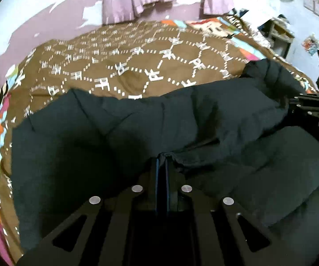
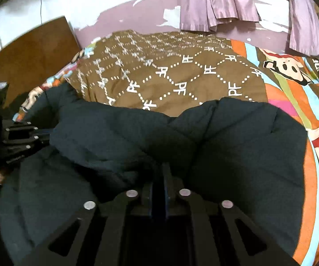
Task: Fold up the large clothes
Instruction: 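Fold the hem up toward the collar with both grippers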
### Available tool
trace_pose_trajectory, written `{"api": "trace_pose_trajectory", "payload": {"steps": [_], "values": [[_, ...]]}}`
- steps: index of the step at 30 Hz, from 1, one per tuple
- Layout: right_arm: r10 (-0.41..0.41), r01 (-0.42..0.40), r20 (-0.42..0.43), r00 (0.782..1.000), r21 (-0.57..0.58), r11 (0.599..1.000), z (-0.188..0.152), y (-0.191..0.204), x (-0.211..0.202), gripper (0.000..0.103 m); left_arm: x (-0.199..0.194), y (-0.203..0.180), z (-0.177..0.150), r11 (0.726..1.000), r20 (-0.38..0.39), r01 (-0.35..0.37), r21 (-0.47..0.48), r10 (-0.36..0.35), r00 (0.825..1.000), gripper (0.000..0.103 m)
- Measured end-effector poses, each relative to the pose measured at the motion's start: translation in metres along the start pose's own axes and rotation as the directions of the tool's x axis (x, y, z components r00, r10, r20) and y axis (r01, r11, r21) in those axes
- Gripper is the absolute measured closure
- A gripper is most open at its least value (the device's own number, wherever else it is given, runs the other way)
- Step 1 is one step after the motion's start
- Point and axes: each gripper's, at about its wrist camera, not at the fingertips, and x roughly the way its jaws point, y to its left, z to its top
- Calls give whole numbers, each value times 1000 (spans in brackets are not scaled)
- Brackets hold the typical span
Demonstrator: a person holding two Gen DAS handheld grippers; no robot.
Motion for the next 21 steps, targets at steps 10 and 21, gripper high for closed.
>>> {"api": "trace_pose_trajectory", "payload": {"steps": [10, 21], "values": [[107, -123, 172, 979, 87, 989, 19, -12, -66, 65, -55, 4, -3, 998, 191, -29, -48, 38, 981, 77], [291, -306, 96, 952, 347, 886, 92, -31, 8, 91, -9, 12, 89, 956, 161, 212, -204, -181, 970, 78]]}}
